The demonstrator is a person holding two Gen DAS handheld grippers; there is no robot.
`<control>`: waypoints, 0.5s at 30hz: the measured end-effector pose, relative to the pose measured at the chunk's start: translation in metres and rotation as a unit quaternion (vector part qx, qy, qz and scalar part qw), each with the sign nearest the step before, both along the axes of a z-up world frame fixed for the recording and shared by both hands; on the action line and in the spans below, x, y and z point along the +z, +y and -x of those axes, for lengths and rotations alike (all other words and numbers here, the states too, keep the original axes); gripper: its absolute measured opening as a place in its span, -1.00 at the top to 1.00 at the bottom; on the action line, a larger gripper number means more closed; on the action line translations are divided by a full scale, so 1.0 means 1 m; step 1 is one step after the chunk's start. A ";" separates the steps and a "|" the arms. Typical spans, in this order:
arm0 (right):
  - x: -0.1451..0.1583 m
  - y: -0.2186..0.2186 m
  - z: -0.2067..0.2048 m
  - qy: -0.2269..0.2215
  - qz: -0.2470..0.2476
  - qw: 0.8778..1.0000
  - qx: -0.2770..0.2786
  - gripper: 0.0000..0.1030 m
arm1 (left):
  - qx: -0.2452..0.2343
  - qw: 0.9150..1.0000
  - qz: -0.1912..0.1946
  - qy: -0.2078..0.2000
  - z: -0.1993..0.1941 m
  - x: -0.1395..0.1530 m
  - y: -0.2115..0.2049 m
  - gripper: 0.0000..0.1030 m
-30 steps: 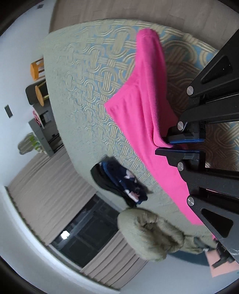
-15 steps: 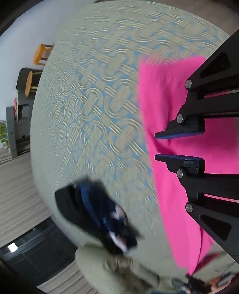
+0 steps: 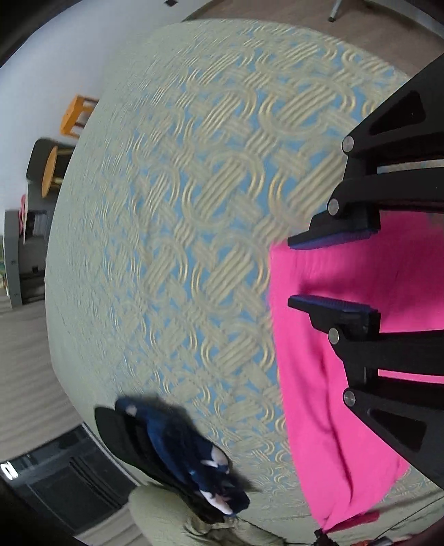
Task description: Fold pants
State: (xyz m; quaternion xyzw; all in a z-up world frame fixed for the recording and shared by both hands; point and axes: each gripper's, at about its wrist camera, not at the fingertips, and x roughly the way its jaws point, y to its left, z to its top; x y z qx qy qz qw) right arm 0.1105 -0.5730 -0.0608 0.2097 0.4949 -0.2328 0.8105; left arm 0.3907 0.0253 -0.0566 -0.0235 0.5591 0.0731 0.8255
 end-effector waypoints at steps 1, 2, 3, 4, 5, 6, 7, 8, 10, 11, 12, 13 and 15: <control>-0.001 -0.001 0.005 0.005 0.002 1.000 0.002 0.33 | 0.002 1.000 -0.014 -0.007 -0.001 0.005 0.001 0.46; -0.001 0.000 0.008 0.008 0.004 1.000 0.005 0.32 | 0.005 0.999 -0.042 -0.020 -0.004 0.012 0.002 0.32; -0.002 0.001 0.010 0.010 0.003 1.000 0.010 0.31 | 0.006 0.997 -0.066 -0.033 -0.004 0.020 0.003 0.06; -0.003 0.002 0.012 0.008 -0.002 1.000 0.015 0.29 | 0.004 0.995 -0.089 -0.050 -0.001 0.031 0.004 -0.03; -0.004 0.004 0.013 0.004 -0.009 1.000 0.019 0.23 | 0.002 0.994 -0.095 -0.057 0.001 0.035 0.005 -0.03; -0.005 0.005 0.012 0.003 -0.013 1.000 0.020 0.18 | -0.001 0.994 -0.096 -0.060 0.005 0.041 0.007 -0.03; -0.008 0.007 0.012 0.002 -0.017 1.000 0.022 0.17 | -0.005 0.994 -0.090 -0.059 0.009 0.044 0.011 -0.03; -0.009 0.008 0.010 0.002 -0.018 1.000 0.023 0.16 | -0.011 0.995 -0.082 -0.058 0.013 0.046 0.015 -0.03; -0.012 0.013 0.008 0.008 -0.015 1.000 0.023 0.16 | -0.027 0.996 -0.065 -0.061 0.030 0.050 0.023 -0.08; -0.012 0.016 0.008 0.009 -0.010 1.000 0.021 0.16 | -0.036 0.996 -0.060 -0.059 0.039 0.051 0.027 -0.11; -0.009 0.021 0.009 0.007 0.005 1.000 0.019 0.16 | -0.046 0.996 -0.055 -0.059 0.052 0.050 0.034 -0.23; -0.006 0.027 0.008 0.002 0.020 1.000 0.019 0.16 | -0.053 0.996 -0.051 -0.058 0.063 0.049 0.040 -0.32; 0.005 0.045 0.008 -0.010 0.058 0.998 0.029 0.16 | -0.068 0.995 -0.043 -0.054 0.080 0.040 0.046 -0.34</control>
